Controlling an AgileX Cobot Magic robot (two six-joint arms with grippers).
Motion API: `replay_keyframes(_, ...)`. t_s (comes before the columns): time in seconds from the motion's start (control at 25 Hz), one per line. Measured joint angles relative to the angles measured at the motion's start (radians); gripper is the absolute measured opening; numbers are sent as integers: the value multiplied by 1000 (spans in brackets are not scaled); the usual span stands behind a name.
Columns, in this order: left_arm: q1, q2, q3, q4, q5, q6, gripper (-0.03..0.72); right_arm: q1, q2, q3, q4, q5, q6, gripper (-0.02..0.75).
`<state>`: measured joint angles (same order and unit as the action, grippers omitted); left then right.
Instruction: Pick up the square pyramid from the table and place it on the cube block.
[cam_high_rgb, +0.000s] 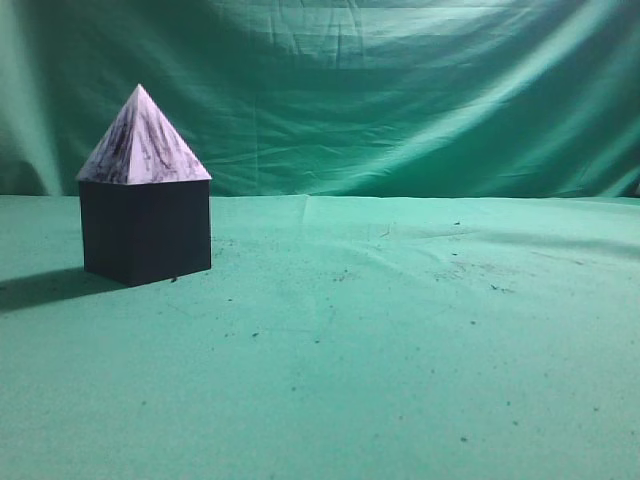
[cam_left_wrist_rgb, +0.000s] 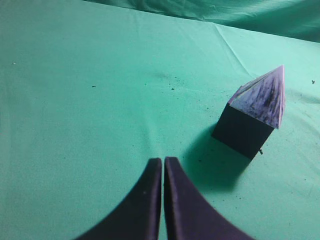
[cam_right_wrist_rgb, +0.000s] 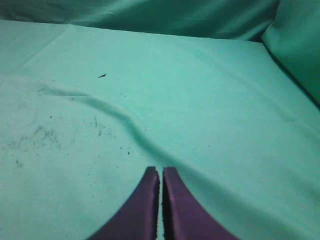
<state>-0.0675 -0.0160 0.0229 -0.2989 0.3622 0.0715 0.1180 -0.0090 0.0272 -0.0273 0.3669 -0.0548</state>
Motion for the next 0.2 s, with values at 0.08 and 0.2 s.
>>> replay_keyframes(0.08, 0, 0, 0, 0, 0, 0, 0, 0, 0, 0, 0, 4, 0, 0)
replay_keyframes(0.2, 0, 0, 0, 0, 0, 0, 0, 0, 0, 1, 0, 7, 0, 0)
